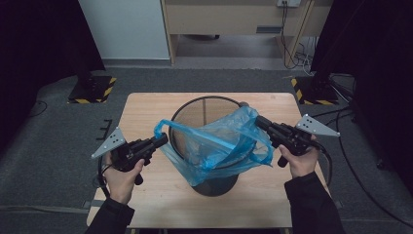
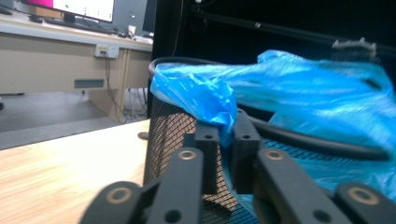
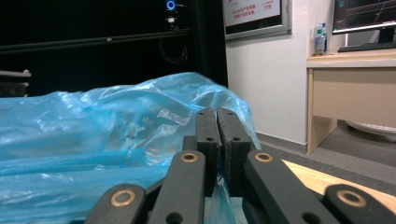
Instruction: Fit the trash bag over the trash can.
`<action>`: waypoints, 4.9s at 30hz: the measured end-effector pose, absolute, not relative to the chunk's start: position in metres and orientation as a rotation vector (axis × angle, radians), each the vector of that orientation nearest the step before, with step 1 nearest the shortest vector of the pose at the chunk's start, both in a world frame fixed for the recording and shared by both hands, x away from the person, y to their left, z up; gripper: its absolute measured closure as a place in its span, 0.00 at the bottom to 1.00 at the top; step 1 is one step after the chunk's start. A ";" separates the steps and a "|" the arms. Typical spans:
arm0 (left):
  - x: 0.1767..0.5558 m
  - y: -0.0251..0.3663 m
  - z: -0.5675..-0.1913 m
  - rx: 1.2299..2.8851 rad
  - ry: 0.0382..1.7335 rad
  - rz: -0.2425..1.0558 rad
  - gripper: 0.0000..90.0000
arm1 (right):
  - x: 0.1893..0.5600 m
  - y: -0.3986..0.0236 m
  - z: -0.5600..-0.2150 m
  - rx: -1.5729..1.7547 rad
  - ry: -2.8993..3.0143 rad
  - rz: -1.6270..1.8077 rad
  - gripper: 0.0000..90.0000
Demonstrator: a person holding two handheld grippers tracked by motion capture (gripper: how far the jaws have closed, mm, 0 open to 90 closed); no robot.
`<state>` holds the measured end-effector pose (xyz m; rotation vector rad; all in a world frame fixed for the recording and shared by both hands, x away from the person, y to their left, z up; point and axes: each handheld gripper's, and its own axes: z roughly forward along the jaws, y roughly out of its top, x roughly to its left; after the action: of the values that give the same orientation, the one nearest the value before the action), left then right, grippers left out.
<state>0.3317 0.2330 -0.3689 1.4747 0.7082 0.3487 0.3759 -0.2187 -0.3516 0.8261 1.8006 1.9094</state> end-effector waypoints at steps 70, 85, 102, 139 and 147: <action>0.383 0.227 -0.344 1.553 0.635 0.389 0.55 | 0.437 -0.223 -0.332 0.874 1.778 1.847 0.74; 0.373 0.225 -0.338 1.588 0.663 0.452 0.98 | 0.408 -0.224 -0.293 0.741 1.750 1.985 0.41; 0.373 0.229 -0.340 1.578 0.741 0.507 0.99 | 0.414 -0.207 -0.317 0.755 1.954 1.795 0.98; 0.415 0.205 -0.370 1.731 0.862 0.481 1.00 | 0.513 -0.174 -0.369 0.903 2.058 1.815 0.98; 0.413 0.207 -0.384 1.772 0.880 0.439 0.99 | 0.512 -0.173 -0.377 0.915 2.149 1.692 1.00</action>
<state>0.4132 0.2073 -0.3841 1.7720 0.8800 0.4386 0.5123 -0.1728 -0.3769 0.9148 2.1492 1.6916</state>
